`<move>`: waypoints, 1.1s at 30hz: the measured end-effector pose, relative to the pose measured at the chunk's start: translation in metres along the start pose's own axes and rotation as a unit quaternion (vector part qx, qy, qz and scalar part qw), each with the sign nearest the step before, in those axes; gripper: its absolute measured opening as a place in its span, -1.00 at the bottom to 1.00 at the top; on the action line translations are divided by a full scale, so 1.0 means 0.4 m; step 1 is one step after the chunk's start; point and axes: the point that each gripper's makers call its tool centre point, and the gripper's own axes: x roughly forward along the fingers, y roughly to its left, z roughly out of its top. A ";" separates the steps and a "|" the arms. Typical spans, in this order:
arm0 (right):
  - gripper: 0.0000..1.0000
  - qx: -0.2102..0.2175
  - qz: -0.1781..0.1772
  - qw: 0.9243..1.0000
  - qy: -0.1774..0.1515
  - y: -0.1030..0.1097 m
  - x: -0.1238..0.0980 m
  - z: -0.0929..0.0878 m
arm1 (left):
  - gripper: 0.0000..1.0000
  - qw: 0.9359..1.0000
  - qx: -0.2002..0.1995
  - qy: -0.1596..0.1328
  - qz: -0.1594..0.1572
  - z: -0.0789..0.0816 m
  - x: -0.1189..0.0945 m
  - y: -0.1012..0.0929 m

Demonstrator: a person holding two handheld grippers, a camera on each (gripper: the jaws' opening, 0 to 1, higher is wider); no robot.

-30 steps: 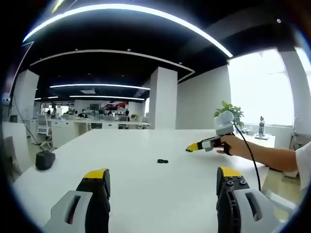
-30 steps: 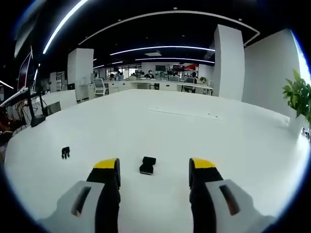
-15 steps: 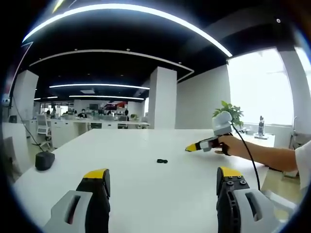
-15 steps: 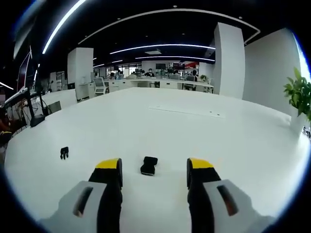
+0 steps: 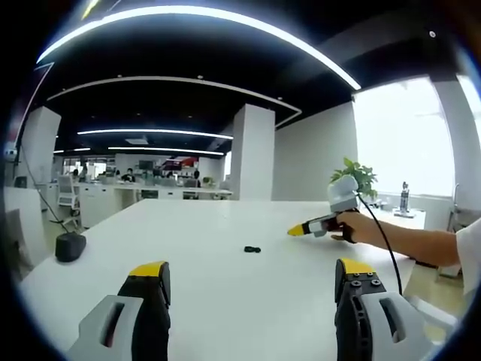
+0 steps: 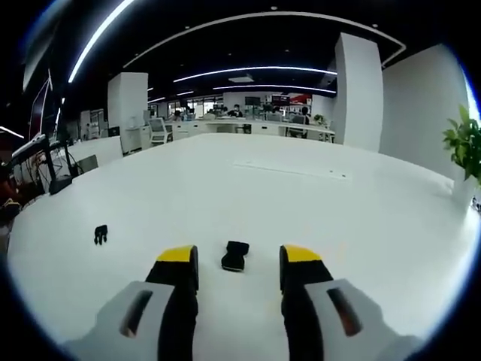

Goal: Snap the two parts of the plastic buckle together until the buckle closes and remains connected.

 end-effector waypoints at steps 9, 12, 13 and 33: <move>-0.19 -0.003 -0.003 1.000 0.008 -0.007 0.006 -0.012 | 0.84 1.000 -0.003 -0.001 0.003 -0.002 -0.003 0.007; -0.22 -0.005 -0.004 1.000 0.009 -0.010 0.007 -0.012 | 0.84 1.000 -0.003 0.000 0.003 -0.005 -0.003 0.007; -0.24 -0.006 -0.004 1.000 0.009 -0.010 0.008 -0.012 | 0.84 1.000 -0.003 0.000 0.003 -0.005 -0.003 0.007; -0.39 -0.003 -0.010 1.000 0.012 -0.020 0.014 -0.017 | 0.84 1.000 -0.004 0.003 0.001 -0.009 0.001 0.001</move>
